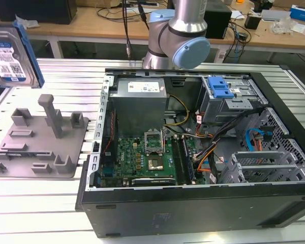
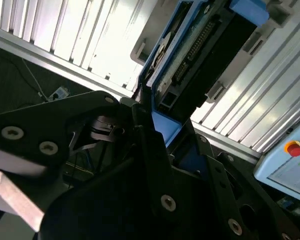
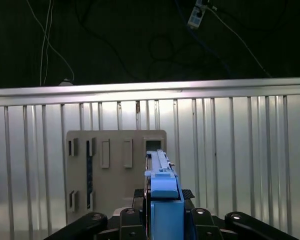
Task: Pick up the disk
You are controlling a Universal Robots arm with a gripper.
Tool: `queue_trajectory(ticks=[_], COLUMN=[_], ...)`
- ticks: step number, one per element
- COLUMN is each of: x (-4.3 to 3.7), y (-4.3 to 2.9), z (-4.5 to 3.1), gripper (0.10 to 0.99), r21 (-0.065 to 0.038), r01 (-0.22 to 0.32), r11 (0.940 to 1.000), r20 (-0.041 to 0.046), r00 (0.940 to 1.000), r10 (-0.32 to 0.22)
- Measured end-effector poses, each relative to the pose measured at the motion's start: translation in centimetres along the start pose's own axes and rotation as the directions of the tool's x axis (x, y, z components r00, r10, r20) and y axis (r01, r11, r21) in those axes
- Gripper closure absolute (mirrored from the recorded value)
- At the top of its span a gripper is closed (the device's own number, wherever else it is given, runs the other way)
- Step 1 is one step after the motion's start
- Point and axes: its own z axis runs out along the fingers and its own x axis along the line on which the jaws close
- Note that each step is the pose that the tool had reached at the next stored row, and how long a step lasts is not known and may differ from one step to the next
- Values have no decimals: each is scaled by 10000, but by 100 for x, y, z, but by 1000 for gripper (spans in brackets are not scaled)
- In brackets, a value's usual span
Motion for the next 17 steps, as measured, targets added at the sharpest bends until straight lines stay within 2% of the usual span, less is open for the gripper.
queue_trajectory(ticks=[1,7,8,9,17], x=[0,0,0,1,1], y=[1,6,7,7,7], z=[-81,-376,-454,-496,-497], gripper=[718,718,718,718,718], r21=[-1,0,-1,-1,-1], r01=[12,55,64,70,73], r11=[10000,10000,10000,10000,10000], r20=[-1,-1,-1,-1,-1], r00=[10000,10000,10000,10000,10000], r10=[-12,-55,-64,-70,-73])
